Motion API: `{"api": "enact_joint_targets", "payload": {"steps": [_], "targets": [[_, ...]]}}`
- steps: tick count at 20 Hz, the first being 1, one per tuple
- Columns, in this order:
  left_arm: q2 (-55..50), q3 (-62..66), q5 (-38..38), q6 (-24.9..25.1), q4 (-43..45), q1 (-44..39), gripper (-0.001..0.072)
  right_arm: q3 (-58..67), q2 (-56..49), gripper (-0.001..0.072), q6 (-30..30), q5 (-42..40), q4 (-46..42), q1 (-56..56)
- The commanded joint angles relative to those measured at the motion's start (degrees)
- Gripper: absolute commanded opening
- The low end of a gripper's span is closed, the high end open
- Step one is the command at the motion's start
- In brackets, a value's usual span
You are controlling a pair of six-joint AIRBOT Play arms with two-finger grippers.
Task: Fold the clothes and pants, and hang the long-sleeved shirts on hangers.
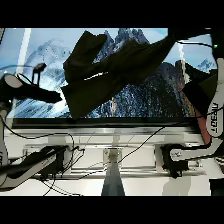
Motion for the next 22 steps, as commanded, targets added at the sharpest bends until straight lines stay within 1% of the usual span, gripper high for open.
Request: {"api": "enact_joint_targets", "payload": {"steps": [1,2,4,6,13,14,15,16,17,18,20,22], "targets": [[0.35,-11.65,1.62,2.95,-10.10,0.96,0.0502,0.15,0.42,0.0032,0.70,6.29,1.49,-4.44],[0.35,-12.90,1.73,2.95,-9.53,1.16,0.0664,0.15,0.42,0.0032,0.70,5.86,2.34,-4.15],[0.35,-13.42,1.75,2.91,-7.52,1.16,0.0635,-0.13,0.35,0.0031,0.68,4.17,4.83,-3.58],[0.22,-13.73,1.77,2.91,-7.65,1.07,0.0635,-0.15,0.15,0.0032,0.66,3.65,5.79,-3.02],[-6.38,-16.55,8.98,2.58,-15.93,0.68,0.0635,-0.13,0.11,0.0032,0.66,3.10,5.73,-2.47],[-7.56,-16.55,9.99,3.93,-18.58,0.68,0.0632,-0.13,0.11,0.0032,0.66,2.86,5.70,-2.47],[-8.59,-16.50,10.34,5.88,-21.42,0.68,0.0477,-0.13,0.11,0.0032,0.63,2.36,5.68,-2.49],[-9.44,-16.50,10.32,7.78,-24.09,0.68,0.0270,-0.13,0.13,0.0032,0.63,1.62,5.51,-2.49],[-10.08,-16.48,10.32,9.62,-26.45,0.68,0.0103,-0.13,0.13,0.0032,0.61,1.20,4.63,-2.49],[-10.47,-16.26,10.32,11.32,-28.50,0.70,0.0020,-0.13,0.11,0.0032,0.61,0.57,3.41,-2.49],[-10.58,-13.29,10.34,12.70,-30.34,1.11,0.0019,-0.13,0.13,0.0032,0.55,-1.66,1.42,-2.93],[-10.58,-5.66,10.32,11.61,-30.32,2.75,0.0018,0.28,0.48,0.0032,0.57,-4.48,1.38,-4.66]]}}
